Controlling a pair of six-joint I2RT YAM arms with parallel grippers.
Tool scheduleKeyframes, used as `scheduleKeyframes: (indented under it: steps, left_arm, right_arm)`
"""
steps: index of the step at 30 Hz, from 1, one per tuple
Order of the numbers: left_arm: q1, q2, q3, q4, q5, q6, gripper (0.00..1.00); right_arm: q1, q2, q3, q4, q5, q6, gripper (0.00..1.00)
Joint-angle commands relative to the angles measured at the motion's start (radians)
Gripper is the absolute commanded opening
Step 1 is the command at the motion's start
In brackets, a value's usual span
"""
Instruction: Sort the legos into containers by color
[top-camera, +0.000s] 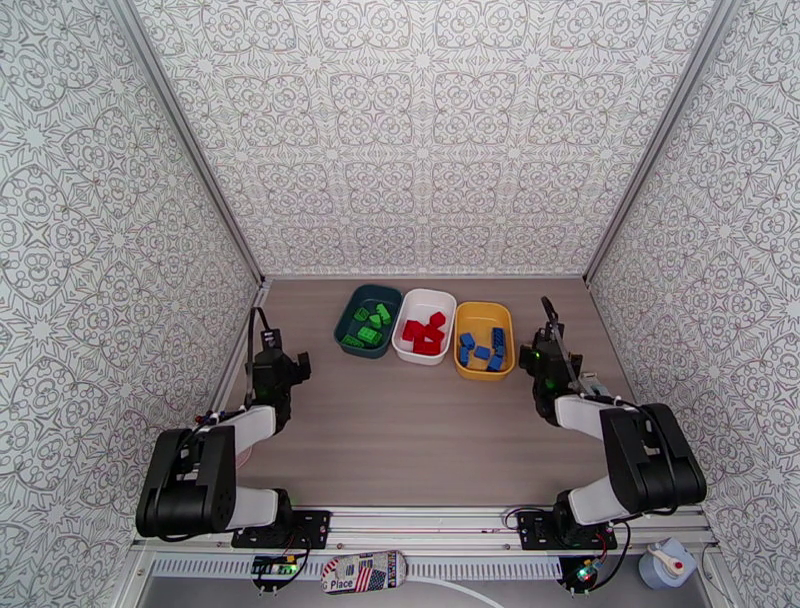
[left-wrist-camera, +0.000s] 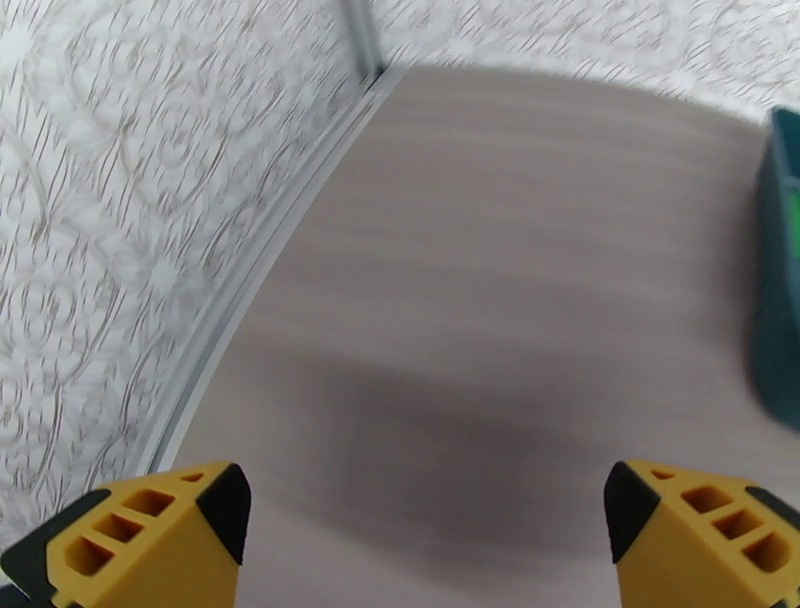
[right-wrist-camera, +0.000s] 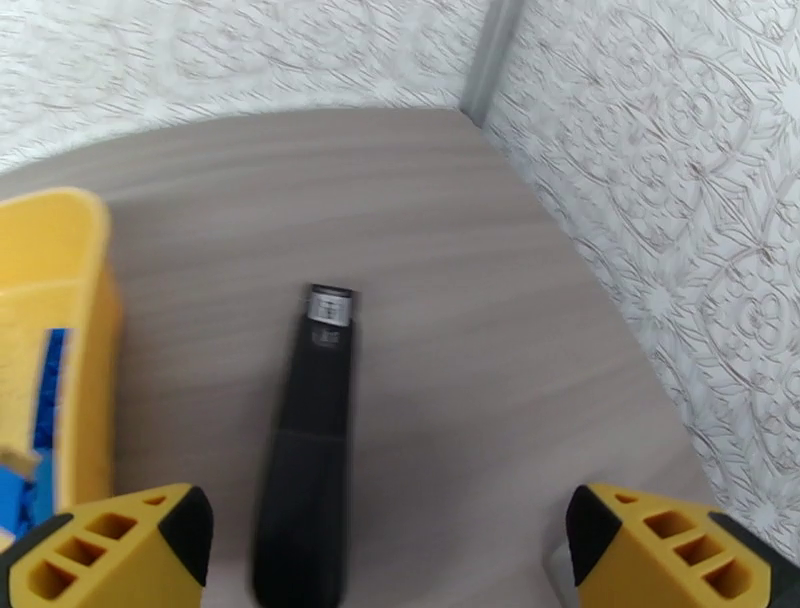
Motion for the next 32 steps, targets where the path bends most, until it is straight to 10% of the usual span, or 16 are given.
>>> scheduleKeyframes:
  steps: [1,6,32]
  left_arm:
    - [-0.035,-0.008,-0.078,0.261,0.097,0.019,0.99]
    - [-0.049,0.164,-0.089,0.459,0.027,0.036,0.99]
    - [-0.006,0.153,-0.057,0.373,0.047,-0.019,0.99]
  right_arm:
    - [-0.023,-0.012,-0.062,0.211,-0.138,-0.024,0.99]
    - [-0.032,0.032,-0.081,0.299,-0.117,-0.016,0.99]
    - [-0.056,0.023,-0.076,0.272,-0.210,-0.022,0.99]
